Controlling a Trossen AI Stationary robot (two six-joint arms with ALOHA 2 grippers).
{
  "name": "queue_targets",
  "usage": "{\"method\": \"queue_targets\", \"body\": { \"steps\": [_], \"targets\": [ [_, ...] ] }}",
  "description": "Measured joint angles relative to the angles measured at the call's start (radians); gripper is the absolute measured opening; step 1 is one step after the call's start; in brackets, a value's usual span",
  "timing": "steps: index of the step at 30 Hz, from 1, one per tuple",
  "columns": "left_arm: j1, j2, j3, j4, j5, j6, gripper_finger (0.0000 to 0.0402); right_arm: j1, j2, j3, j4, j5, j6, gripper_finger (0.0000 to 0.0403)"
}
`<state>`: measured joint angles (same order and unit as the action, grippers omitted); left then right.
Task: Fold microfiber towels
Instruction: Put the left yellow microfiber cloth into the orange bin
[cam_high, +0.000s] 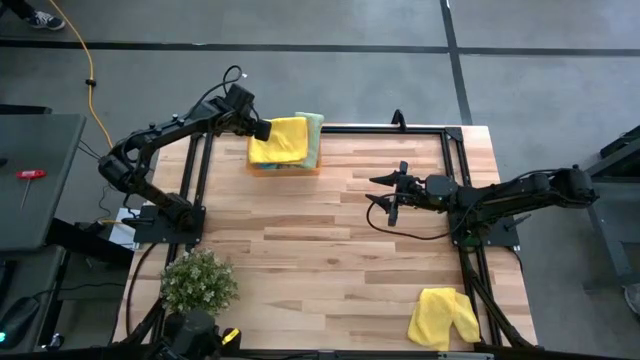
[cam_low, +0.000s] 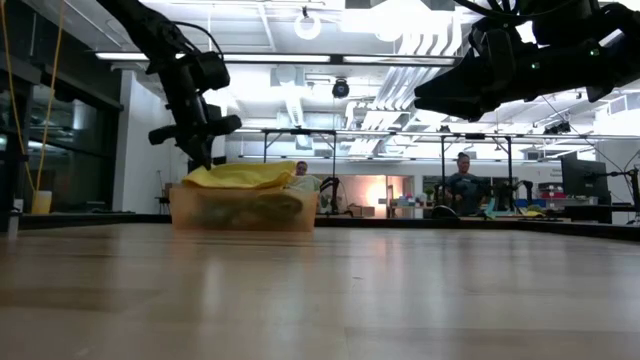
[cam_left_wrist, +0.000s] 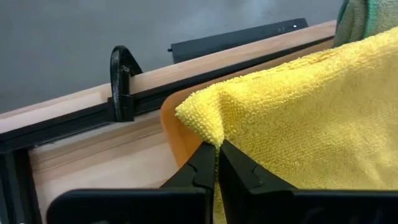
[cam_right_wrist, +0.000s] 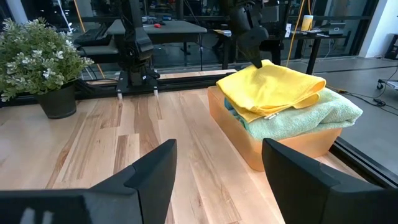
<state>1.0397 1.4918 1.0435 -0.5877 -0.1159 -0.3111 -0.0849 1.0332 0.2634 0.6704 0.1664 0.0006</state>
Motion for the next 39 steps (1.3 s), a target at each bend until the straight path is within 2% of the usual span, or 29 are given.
{"method": "queue_targets", "body": {
  "steps": [10, 16, 23, 29, 33, 35, 39],
  "targets": [
    [-0.002, 0.003, 0.000, 0.016, -0.001, 0.008, 0.0000, 0.000, 0.000, 0.000, 0.000, 0.000, 0.000, 0.0228],
    [-0.016, 0.063, 0.000, 0.020, -0.012, 0.036, 0.0009, 0.000, 0.000, 0.000, 0.000, 0.000, 0.000, 0.0228],
    [-0.043, 0.132, -0.001, 0.064, -0.094, 0.109, 0.0088, 0.000, 0.000, 0.000, 0.000, 0.000, 0.000, 0.0228],
    [-0.034, 0.056, -0.001, 0.058, -0.124, 0.140, 0.0152, 0.000, 0.000, 0.000, 0.000, 0.000, -0.006, 0.0228],
    [-0.032, -0.008, -0.001, 0.064, -0.146, 0.129, 0.0177, 0.000, 0.000, 0.000, 0.000, 0.000, -0.001, 0.0228],
    [-0.032, -0.026, -0.001, 0.090, -0.107, 0.115, 0.0182, 0.000, 0.000, 0.000, 0.000, 0.000, -0.001, 0.0228],
    [-0.064, -0.027, -0.001, 0.218, 0.046, 0.077, 0.0183, 0.000, 0.000, 0.000, 0.001, 0.000, 0.000, 0.0228]
  ]
}}
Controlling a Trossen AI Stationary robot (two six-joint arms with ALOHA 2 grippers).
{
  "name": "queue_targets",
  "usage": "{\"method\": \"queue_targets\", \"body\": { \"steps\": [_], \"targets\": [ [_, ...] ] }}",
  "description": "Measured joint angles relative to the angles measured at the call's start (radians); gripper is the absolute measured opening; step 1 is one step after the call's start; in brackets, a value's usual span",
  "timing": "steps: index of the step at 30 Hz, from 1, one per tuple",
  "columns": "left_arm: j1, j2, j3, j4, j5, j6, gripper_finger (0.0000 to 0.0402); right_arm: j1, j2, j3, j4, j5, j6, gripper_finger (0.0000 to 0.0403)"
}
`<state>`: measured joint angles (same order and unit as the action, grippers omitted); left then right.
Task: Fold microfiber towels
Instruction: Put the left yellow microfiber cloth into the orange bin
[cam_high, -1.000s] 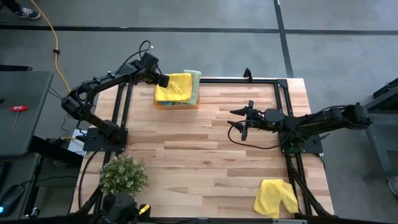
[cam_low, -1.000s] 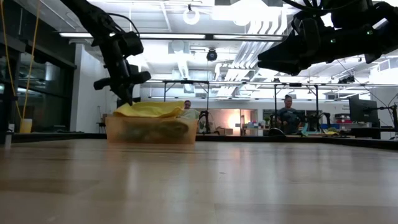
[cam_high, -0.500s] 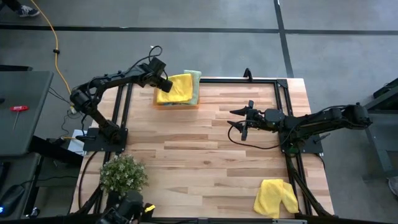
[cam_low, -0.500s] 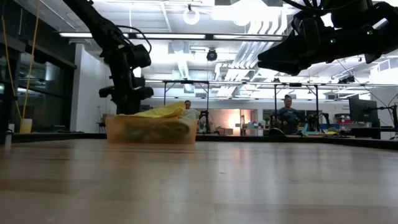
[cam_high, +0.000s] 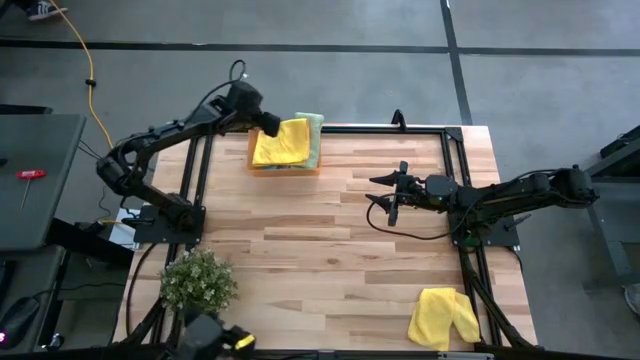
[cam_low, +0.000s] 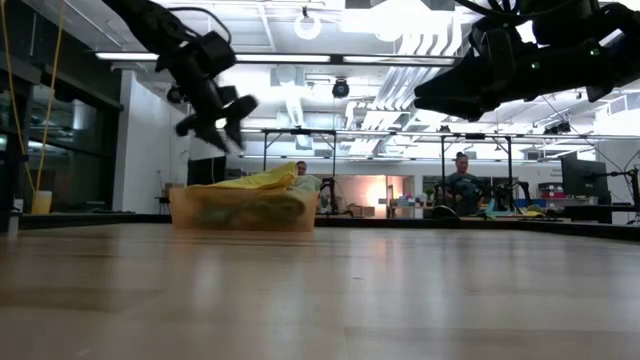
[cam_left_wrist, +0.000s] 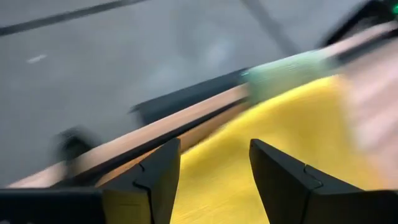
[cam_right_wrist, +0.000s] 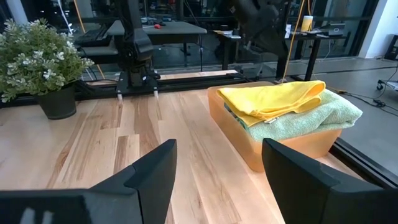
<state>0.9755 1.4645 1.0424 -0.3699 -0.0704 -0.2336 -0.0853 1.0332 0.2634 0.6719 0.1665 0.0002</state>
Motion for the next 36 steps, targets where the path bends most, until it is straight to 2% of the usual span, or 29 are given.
{"method": "queue_targets", "body": {
  "steps": [7, 15, 26, 32, 36],
  "targets": [
    [-0.130, 0.089, 0.000, 0.257, 0.059, -0.036, 0.0183, 0.000, 0.000, 0.000, 0.007, 0.000, 0.000, 0.0228],
    [-0.209, 0.224, 0.001, 0.458, 0.014, -0.087, 0.0184, 0.000, 0.000, 0.000, 0.007, 0.000, 0.000, 0.0228],
    [-0.267, 0.457, 0.002, 0.527, -0.018, -0.131, 0.0184, 0.000, 0.000, 0.000, 0.006, 0.000, -0.001, 0.0228],
    [-0.289, 0.477, 0.004, 0.522, -0.058, -0.128, 0.0184, 0.000, 0.000, 0.000, 0.006, 0.000, -0.005, 0.0228],
    [-0.287, 0.471, 0.005, 0.462, -0.079, -0.136, 0.0184, 0.000, 0.000, 0.000, 0.005, 0.000, 0.000, 0.0228]
  ]
}}
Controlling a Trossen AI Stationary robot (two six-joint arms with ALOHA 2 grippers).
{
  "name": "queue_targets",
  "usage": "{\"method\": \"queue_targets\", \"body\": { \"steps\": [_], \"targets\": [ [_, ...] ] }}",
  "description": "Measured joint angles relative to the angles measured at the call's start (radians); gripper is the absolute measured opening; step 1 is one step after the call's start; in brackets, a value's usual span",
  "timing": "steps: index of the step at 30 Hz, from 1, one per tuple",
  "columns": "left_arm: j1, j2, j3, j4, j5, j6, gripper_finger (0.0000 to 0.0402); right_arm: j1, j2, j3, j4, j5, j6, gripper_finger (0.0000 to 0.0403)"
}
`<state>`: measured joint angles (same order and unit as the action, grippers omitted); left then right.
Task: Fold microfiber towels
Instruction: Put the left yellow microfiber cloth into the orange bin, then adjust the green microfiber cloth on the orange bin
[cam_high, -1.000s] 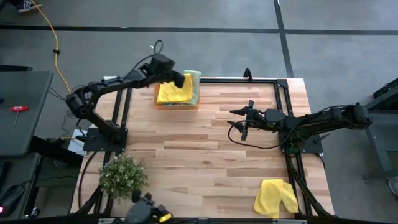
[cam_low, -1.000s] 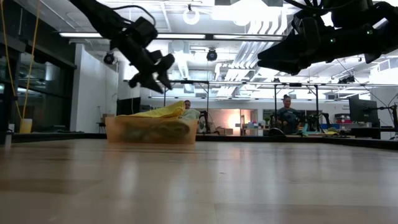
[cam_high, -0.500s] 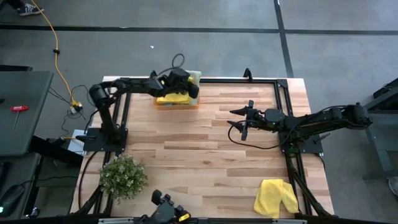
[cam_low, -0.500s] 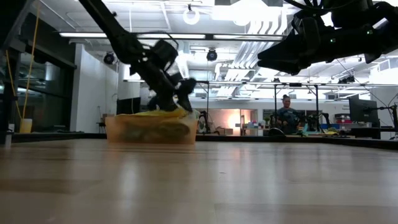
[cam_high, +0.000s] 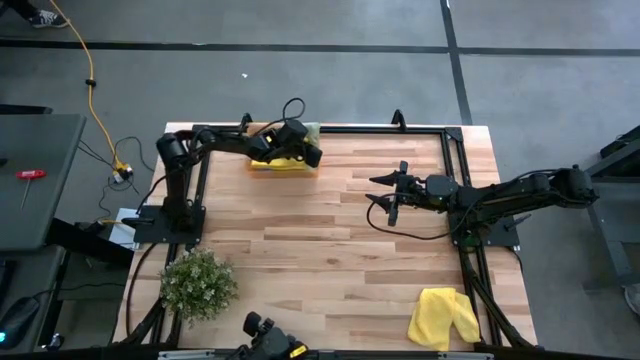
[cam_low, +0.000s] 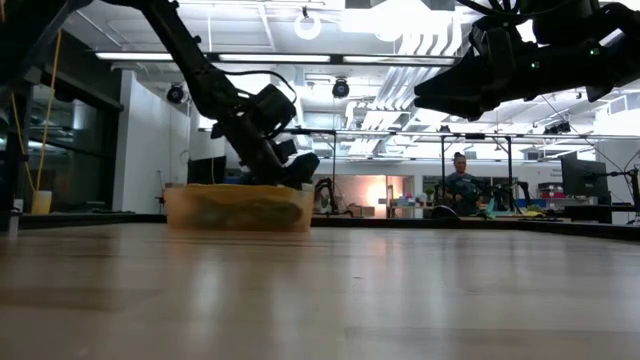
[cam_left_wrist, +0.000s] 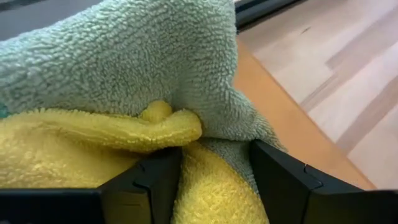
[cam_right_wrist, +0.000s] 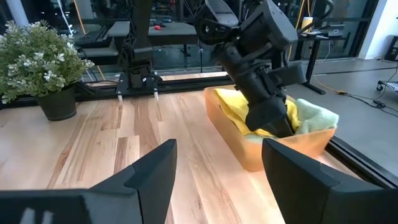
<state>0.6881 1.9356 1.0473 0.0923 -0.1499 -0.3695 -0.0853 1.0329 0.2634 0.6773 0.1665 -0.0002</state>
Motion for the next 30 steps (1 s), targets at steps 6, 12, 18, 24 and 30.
{"method": "queue_targets", "body": {
  "steps": [6, 12, 18, 24, 30],
  "targets": [
    [-0.009, -0.090, 0.000, -0.081, 0.057, 0.007, 0.0183, 0.000, 0.000, 0.000, 0.000, 0.000, -0.007, 0.0228],
    [-0.010, -0.205, 0.077, -0.215, -0.012, 0.030, 0.0183, 0.000, 0.000, 0.000, 0.002, 0.000, -0.007, 0.0228],
    [-0.007, -0.162, 0.192, -0.249, -0.093, 0.049, 0.0183, 0.000, 0.000, 0.000, 0.028, 0.000, -0.004, 0.0228],
    [0.000, -0.028, 0.313, -0.276, -0.113, 0.051, 0.0183, 0.000, 0.000, 0.001, 0.030, 0.000, -0.005, 0.0228],
    [-0.001, 0.039, 0.361, -0.391, -0.147, 0.064, 0.0183, 0.000, 0.000, 0.001, 0.017, 0.000, -0.007, 0.0228]
  ]
}}
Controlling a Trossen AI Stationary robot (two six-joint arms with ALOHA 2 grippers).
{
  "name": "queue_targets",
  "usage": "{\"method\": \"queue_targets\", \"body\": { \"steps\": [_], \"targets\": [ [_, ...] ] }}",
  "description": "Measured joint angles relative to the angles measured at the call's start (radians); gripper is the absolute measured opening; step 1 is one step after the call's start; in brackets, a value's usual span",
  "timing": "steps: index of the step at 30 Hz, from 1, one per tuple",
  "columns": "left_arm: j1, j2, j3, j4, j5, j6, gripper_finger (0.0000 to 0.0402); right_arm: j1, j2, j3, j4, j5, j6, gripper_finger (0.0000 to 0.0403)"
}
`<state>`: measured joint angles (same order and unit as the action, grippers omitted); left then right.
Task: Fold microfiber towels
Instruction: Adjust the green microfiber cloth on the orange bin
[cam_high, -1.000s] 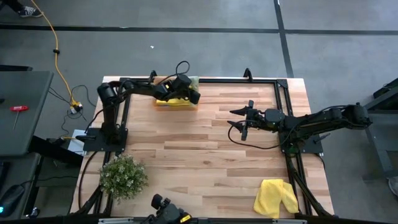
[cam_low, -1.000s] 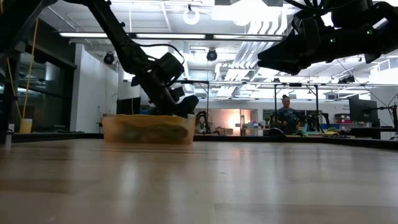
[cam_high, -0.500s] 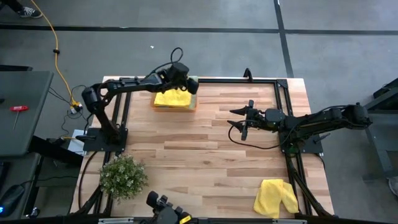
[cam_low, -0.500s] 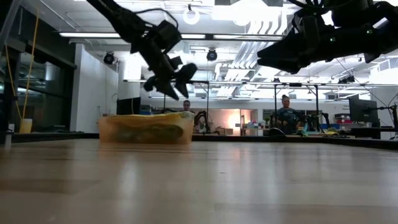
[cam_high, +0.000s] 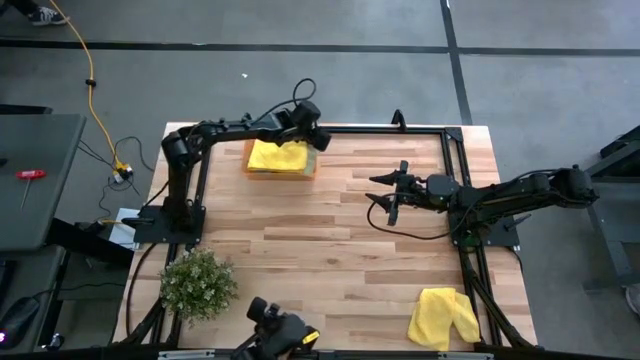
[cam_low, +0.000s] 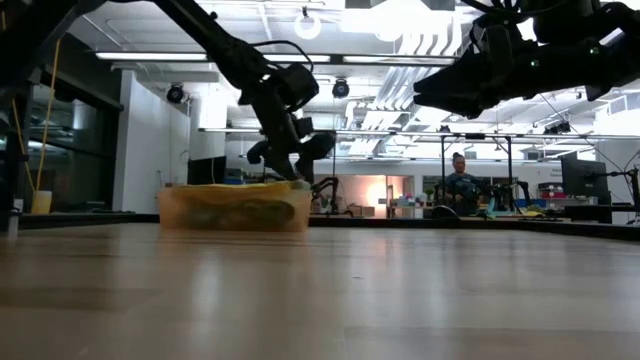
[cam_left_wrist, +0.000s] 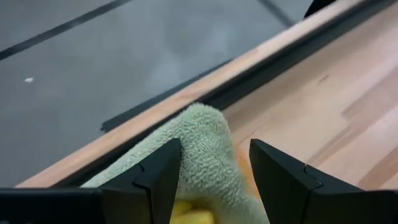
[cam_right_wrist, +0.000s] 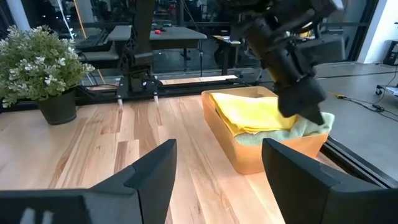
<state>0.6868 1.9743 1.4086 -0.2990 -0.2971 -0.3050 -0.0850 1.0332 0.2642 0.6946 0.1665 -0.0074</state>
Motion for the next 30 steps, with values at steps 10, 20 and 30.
{"method": "queue_targets", "body": {
  "steps": [10, 20, 30],
  "targets": [
    [-0.001, 0.000, -0.020, -0.095, -0.052, -0.005, 0.0183, 0.000, 0.000, 0.000, -0.001, 0.000, 0.003, 0.0228],
    [-0.001, 0.063, -0.053, -0.021, 0.015, -0.024, 0.0183, 0.000, 0.000, 0.000, -0.001, 0.000, 0.003, 0.0228],
    [-0.013, 0.099, -0.051, 0.016, 0.013, -0.006, 0.0183, 0.000, 0.000, 0.000, -0.001, 0.000, 0.002, 0.0228]
  ]
}}
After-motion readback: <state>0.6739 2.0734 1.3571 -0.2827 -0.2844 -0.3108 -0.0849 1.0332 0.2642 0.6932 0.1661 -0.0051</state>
